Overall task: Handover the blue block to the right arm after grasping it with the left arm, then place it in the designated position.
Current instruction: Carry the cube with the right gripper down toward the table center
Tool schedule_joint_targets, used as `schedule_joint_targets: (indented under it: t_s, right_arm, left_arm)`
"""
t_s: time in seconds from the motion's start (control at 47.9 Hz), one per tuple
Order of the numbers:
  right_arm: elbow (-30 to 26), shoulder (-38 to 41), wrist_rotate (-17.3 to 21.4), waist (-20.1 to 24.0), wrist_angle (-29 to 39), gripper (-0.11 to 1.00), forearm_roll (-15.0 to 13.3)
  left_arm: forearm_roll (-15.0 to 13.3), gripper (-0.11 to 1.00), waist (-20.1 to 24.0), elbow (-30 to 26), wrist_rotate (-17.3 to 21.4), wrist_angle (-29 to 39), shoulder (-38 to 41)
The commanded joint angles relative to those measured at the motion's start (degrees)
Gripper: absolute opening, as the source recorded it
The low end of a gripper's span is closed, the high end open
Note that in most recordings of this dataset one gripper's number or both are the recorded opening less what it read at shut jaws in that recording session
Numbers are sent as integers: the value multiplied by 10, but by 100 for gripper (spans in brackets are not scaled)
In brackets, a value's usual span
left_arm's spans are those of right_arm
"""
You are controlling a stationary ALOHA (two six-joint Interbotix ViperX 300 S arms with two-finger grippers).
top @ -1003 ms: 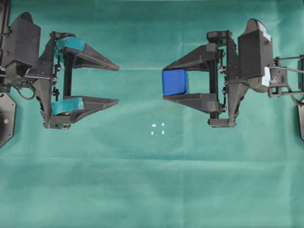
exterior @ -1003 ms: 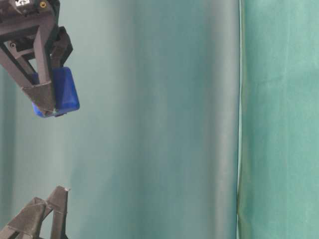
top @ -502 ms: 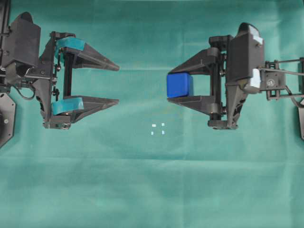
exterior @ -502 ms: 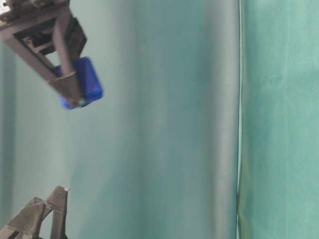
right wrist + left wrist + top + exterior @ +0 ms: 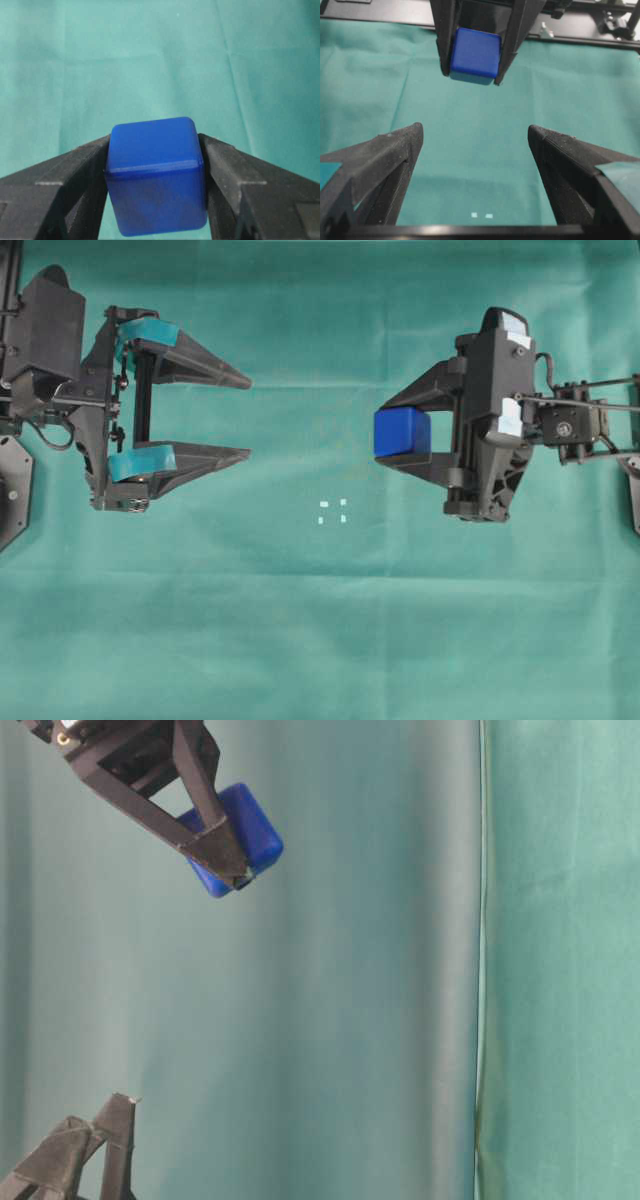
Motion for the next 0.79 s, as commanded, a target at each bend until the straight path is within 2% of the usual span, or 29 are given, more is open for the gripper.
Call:
schedule_joint_targets:
  t_s: [0.0,0.376,0.773]
  right_arm:
    - [-16,-11,3,2,2,55,2]
    - [-14,1,4,3,-4,55,3]
    - [-6,95,21,2,-69,55,2]
  left_arm:
    - [1,99,1,-12,-1,-4,-4]
    - [2,99,2,-12,-1,-4,-3]
    - [1,99,1,-11,-1,-4,-3]
